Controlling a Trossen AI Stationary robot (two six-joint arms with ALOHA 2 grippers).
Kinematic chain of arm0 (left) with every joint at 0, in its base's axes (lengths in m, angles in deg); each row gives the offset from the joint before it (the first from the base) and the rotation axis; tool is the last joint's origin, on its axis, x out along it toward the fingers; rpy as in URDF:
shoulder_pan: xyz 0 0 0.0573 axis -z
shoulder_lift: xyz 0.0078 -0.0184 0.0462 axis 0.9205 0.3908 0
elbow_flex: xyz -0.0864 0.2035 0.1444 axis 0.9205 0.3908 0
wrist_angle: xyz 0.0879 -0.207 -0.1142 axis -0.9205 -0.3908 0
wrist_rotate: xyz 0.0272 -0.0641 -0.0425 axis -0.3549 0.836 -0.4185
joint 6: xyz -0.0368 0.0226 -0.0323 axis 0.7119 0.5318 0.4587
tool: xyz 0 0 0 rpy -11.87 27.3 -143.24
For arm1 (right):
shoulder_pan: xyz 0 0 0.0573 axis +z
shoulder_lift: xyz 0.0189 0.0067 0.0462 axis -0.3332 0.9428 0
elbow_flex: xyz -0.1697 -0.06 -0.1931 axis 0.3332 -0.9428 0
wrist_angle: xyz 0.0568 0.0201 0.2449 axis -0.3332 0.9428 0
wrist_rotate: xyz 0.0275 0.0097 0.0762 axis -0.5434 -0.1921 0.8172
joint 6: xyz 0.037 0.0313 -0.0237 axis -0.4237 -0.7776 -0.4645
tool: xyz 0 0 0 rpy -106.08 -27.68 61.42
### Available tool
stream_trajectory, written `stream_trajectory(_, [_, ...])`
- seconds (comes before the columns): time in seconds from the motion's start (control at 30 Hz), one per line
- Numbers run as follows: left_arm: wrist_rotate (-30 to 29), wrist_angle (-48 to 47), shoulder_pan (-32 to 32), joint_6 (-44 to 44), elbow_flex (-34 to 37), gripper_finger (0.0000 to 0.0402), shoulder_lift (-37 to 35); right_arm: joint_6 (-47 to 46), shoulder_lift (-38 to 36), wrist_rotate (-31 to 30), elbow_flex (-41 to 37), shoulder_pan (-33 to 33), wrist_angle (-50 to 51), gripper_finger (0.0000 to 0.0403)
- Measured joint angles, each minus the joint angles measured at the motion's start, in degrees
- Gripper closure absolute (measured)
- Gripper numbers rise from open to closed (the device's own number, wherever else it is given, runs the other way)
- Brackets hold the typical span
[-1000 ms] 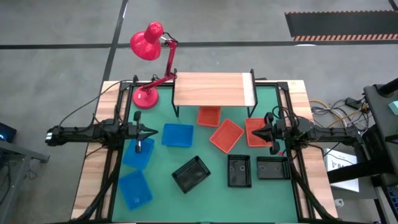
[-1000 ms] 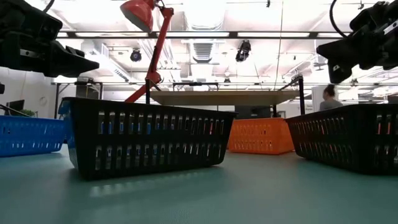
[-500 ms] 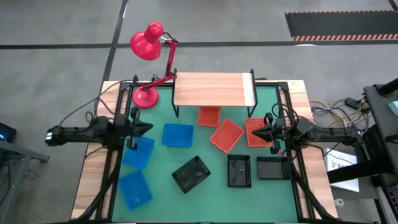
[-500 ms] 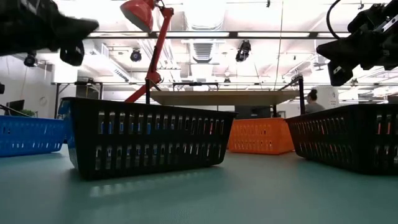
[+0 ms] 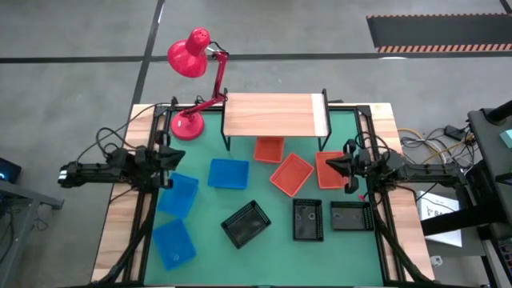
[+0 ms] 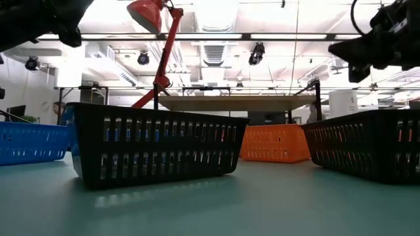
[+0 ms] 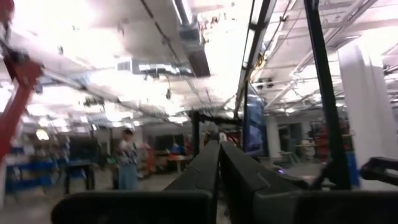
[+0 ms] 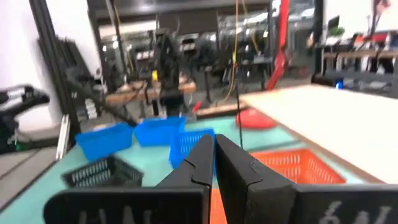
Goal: Stack baskets on shelf by color
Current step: Put the bottom left orange bin on the shelf
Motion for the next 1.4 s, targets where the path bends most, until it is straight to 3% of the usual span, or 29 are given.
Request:
stream_trajectory(0.3, [-0.68, 10.28, 0.01, -11.87, -0.15, 0.0402, 2.10, 0.69, 3.06, 0.07, 0.00, 0.05, -9.40, 0.0394])
stream_trajectory(0.83, [-1.03, 12.14, -0.01, -11.67, -0.10, 0.0402, 1.69, 4.90, 28.10, -0.08, 0.02, 4.64, -35.81, 0.0394])
stream_trajectory(1.27, [-1.02, 11.53, 0.00, -11.52, 0.14, 0.0402, 2.21, 8.20, 43.36, -1.64, 8.00, 8.74, -37.51, 0.0394])
stream_trajectory(1.4, [-0.98, 11.09, 0.01, -5.37, 0.33, 0.0402, 3.29, 9.36, 49.25, -3.42, 10.71, 11.29, -37.37, 0.0394])
